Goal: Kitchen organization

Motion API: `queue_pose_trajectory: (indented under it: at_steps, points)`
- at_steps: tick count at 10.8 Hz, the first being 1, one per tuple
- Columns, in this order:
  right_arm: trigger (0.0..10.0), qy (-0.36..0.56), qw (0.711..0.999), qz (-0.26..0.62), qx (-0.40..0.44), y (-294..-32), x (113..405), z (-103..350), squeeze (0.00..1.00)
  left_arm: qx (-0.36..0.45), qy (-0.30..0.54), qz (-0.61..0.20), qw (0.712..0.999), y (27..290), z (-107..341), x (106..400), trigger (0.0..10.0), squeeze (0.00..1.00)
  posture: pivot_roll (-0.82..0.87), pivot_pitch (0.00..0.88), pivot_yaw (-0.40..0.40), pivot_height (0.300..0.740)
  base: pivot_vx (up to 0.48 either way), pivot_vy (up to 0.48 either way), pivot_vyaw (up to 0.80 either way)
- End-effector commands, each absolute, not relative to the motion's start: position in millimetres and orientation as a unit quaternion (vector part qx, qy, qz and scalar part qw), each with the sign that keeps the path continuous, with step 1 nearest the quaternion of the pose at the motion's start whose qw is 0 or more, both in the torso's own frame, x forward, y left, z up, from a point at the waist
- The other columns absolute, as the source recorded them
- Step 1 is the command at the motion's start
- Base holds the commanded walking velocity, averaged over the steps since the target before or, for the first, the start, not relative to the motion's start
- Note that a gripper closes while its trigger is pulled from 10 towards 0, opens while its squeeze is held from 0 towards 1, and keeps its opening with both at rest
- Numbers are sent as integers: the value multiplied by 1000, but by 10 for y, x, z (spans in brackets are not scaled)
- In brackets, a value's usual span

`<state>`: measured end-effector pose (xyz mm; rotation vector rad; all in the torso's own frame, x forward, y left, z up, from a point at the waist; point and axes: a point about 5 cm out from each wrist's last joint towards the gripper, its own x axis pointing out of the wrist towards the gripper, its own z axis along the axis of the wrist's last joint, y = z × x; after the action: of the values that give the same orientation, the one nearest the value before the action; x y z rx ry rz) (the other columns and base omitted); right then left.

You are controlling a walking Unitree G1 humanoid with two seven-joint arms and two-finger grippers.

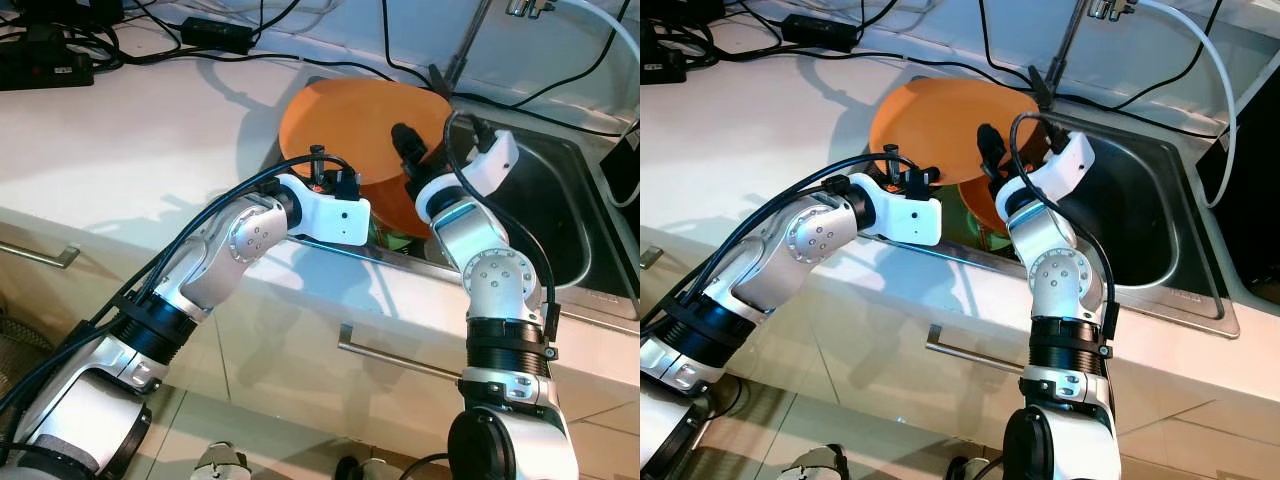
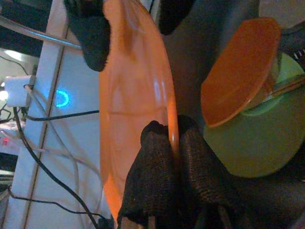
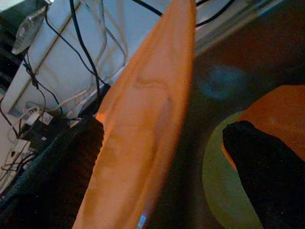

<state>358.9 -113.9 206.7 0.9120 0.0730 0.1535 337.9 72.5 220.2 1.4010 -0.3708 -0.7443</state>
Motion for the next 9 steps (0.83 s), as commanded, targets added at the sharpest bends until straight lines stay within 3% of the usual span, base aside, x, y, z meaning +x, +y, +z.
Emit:
queue_pose_trajectory:
  at_steps: [1, 9]
  points:
    - [0, 26, 884, 86, 458, -1045, 3614, 2182, 0, 623, -195, -341, 677, 639, 2278, 3313, 10000, 0, 65, 79, -129, 740, 0, 0, 0]
    - [0, 21, 878, 80, 472, -1080, 3634, 2214, 0, 630, -193, -332, 675, 660, 2280, 3337, 10000, 0, 64, 82, -129, 740, 0, 0, 0]
